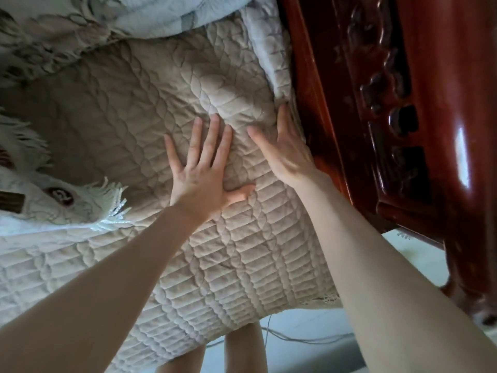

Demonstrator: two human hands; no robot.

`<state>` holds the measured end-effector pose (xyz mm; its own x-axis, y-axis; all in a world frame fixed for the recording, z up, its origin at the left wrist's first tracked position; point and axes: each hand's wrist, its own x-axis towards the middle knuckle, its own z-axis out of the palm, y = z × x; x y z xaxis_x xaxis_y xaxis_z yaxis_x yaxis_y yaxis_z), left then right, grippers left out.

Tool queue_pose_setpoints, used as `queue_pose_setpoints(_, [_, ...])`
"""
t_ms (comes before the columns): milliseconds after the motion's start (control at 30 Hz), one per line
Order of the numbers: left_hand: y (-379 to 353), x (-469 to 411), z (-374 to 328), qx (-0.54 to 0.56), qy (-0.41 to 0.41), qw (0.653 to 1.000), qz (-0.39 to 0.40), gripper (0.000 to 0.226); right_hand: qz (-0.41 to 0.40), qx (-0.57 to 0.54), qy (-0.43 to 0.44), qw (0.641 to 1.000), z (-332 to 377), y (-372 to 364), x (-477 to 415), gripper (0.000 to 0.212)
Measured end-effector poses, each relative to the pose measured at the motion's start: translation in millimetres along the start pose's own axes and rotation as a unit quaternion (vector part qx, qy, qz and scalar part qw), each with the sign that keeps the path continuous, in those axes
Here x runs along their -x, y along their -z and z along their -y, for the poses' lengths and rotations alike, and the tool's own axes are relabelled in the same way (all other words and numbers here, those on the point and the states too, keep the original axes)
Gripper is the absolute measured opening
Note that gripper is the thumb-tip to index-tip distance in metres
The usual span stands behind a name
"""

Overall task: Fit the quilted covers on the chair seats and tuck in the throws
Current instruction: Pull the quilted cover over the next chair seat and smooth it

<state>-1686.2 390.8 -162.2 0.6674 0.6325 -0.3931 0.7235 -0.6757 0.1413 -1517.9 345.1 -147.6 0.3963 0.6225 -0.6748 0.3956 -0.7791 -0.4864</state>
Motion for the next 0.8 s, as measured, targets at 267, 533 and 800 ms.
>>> queue_pose_setpoints(267, [-3.7, -5.7, -1.6, 0.005, 0.014, 0.999, 0.036, 0.111, 0.012, -0.035, -0.069, 0.997, 2.5, 7.2, -32.8, 0.086])
queue_pose_setpoints(533, [-2.6, 1.0, 5.0, 0.054, -0.006, 0.998, -0.014, 0.111, -0.084, 0.064, 0.038, 0.994, 5.2, -7.4, 12.1, 0.089])
queue_pose_setpoints(800, [14.7, -11.4, 9.6, 0.073, 0.015, 0.997, -0.03, 0.116, -0.046, 0.029, 0.027, 0.998, 29.5, -5.4, -4.6, 0.094])
